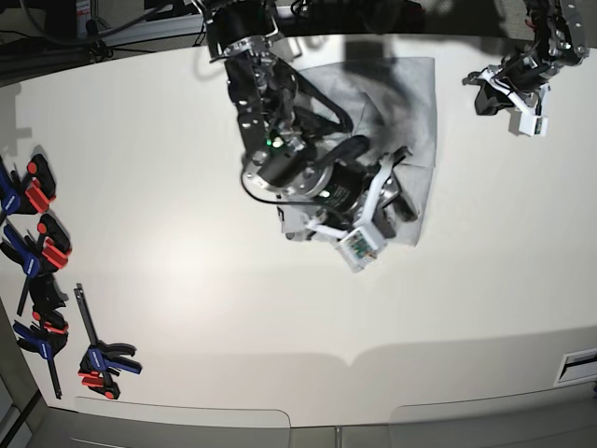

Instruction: Fold the T-shirt properly

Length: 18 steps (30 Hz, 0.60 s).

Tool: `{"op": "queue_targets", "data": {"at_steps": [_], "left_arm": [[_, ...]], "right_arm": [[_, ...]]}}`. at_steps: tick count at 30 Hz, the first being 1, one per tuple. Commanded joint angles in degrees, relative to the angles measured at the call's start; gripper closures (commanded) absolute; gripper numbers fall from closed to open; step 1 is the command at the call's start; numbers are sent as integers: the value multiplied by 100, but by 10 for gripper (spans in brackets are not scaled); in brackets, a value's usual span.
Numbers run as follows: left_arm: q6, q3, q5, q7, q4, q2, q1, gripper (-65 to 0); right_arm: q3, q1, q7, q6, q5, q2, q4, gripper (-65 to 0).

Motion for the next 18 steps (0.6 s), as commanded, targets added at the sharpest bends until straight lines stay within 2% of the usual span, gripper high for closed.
{"op": "queue_targets", "data": {"at_steps": [1,3,6,8,11,13,18], "left_arm": [[-2,-26,-48,-22,76,-70,20,0],[-2,-26,-48,-22,76,-70,20,-16],[-2,-26,-26,-22,76,-70,20,-156],[-2,-26,-28,-22,76,-70,20,-209],[-2,-26,-28,-22,76,-70,20,-209],[-4,-26,-28,-24,76,-70,20,-209],[-4,-26,-28,-22,76,-70,20,-209]], "right_arm": [[90,7,136,22,90,-55,328,-227],[299,-238,136,22,94,-55,693,-226],[520,-728,55,22,94,-55,960,-227],[590,-1060,2,28,92,-55,986,-227],[608,-1456,17,31,-111,-55,984,-228],[610,-1628,42,28,-238,-55,979,-255],[610,-1788,258,20,-535,-55,973,-270]]}}
